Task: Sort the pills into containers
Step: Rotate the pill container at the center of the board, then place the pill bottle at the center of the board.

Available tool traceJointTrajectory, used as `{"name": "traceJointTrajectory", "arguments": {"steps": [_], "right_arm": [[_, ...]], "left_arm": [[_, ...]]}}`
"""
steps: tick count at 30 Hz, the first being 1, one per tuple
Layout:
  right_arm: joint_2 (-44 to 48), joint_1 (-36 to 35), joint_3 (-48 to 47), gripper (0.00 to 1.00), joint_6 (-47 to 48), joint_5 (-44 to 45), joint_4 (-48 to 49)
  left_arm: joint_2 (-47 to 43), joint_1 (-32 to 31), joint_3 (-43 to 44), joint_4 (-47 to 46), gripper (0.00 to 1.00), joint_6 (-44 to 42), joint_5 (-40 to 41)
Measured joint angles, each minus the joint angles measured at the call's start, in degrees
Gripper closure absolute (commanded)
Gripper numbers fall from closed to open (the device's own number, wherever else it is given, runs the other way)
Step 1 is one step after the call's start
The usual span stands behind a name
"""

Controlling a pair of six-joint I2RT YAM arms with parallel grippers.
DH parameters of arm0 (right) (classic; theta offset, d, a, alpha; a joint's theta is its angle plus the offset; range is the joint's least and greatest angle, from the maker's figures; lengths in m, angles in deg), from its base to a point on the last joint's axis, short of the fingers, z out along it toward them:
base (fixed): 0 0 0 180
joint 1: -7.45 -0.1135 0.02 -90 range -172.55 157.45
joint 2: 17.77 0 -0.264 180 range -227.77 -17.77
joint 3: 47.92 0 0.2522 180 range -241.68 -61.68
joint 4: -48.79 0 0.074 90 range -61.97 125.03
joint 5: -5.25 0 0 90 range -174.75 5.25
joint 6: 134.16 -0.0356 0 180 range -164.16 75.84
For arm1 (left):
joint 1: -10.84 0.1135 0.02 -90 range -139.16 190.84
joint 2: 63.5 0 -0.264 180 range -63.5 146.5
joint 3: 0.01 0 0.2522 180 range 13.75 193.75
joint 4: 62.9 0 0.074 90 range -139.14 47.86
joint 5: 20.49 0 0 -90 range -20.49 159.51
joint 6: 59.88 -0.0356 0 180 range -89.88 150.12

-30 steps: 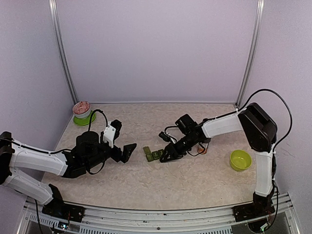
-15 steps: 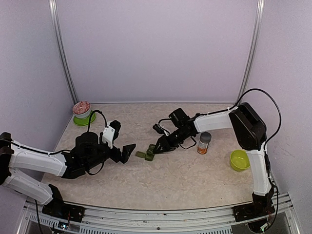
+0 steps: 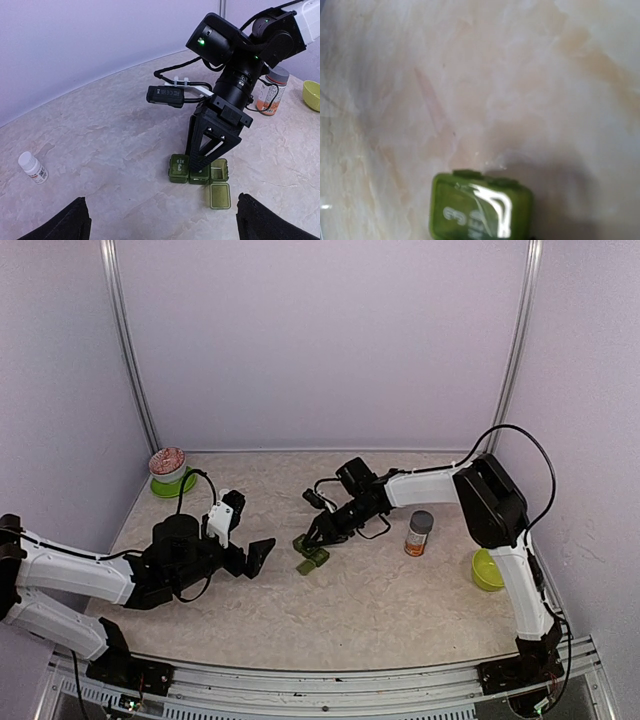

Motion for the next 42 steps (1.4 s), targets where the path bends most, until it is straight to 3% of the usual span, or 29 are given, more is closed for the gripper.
{"name": "traceJointTrajectory", "arguments": {"steps": [8,14,22,24,25,42], "right_arm": [[-0.3,0.2,-0.9,0.54,0.8,-0.3,-0.6],[0.9,0.6,-1.0,0.46,3.0,2.7,-2.4],[17.0,1.6,7.7,0.34,5.7,12.6,-2.3],[22.3,1.6,10.8,0.03,6.0,15.1,-1.8],[24.6,1.6,12.1,0.0,6.0,16.3,-1.4],[56.3,3.3,41.3,0.0,4.4,40.0,9.6]], "left_arm": [[0.0,0.0,0.0,0.0,0.01,0.0,0.0],[0.0,0.0,0.2,0.3,0.01,0.0,0.0],[-0.4,-0.9,2.9,3.1,0.01,-1.5,0.2],[-0.4,-1.3,4.6,4.2,0.01,-2.1,0.3],[-0.4,-1.4,5.3,4.5,0.01,-2.3,0.3],[10.2,-3.7,22.4,6.5,0.01,-4.3,-1.7]]}}
